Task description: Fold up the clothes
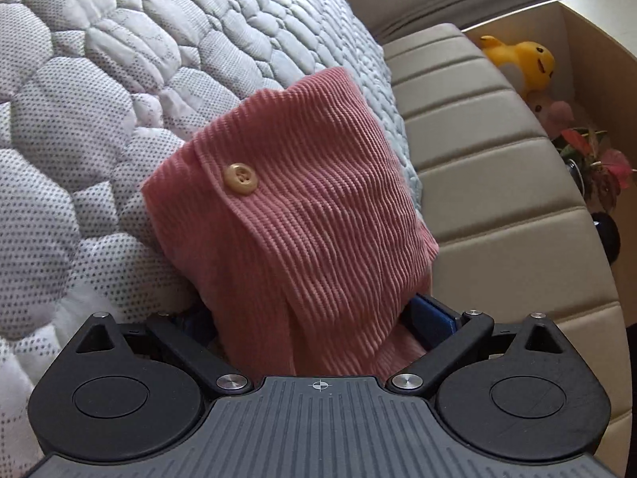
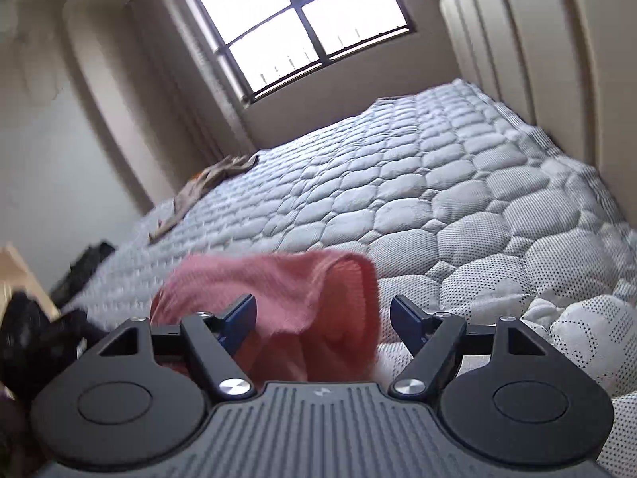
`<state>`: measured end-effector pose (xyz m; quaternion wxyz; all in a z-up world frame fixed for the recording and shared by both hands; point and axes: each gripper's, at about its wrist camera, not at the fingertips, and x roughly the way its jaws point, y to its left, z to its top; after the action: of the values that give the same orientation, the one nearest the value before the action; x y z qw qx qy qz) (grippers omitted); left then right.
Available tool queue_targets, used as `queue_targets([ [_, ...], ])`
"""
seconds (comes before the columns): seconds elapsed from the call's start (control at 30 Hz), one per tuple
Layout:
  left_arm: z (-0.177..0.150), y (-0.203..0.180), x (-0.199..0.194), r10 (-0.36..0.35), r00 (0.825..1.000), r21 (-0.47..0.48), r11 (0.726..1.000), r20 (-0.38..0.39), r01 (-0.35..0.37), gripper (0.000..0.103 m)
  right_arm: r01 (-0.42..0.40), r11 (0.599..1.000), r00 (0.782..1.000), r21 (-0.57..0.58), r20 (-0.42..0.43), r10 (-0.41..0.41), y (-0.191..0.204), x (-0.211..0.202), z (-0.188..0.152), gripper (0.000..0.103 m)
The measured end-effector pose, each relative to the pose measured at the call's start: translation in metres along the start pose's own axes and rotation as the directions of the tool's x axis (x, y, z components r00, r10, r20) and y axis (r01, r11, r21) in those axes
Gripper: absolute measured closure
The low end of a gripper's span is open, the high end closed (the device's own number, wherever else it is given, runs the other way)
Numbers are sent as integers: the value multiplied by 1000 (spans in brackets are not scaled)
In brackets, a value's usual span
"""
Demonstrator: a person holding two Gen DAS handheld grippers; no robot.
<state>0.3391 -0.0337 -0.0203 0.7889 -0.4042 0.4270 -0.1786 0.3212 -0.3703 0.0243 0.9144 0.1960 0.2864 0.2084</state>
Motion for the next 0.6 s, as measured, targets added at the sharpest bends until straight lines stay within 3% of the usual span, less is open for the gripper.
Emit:
queue_targets([
  [0.1,3,8,3,-24,1000,-32,999,11,24,3,18,999,999,26,-40,-17,-11,37,4,28],
  [0.2,3,14,3,-47,999,-42,998,17,48,3,-22,996,995,90,-99,31,-13,68,-7,28],
  [0.23,3,15,4,-52,998,-36,998,20,53,3,-19,996,996,82,-90,27,-8,68,-11,34],
  [0.27,2,16,3,-62,998,-27,998,23,63,3,-20,997,996,81,-82,26,-4,67,-14,47],
  [0.37,1,19,0,-92,995,8,996,30,92,3,-46,989,997,137,-61,55,9,48,-25,62],
  [0.43,1,21,-6,-108,994,42,993,31,107,11,-59,984,997,168,-32,65,21,29,-36,68],
  [0.6,-8,22,-51,-163,986,148,976,25,158,22,-108,978,994,179,13,108,65,-33,-72,72],
])
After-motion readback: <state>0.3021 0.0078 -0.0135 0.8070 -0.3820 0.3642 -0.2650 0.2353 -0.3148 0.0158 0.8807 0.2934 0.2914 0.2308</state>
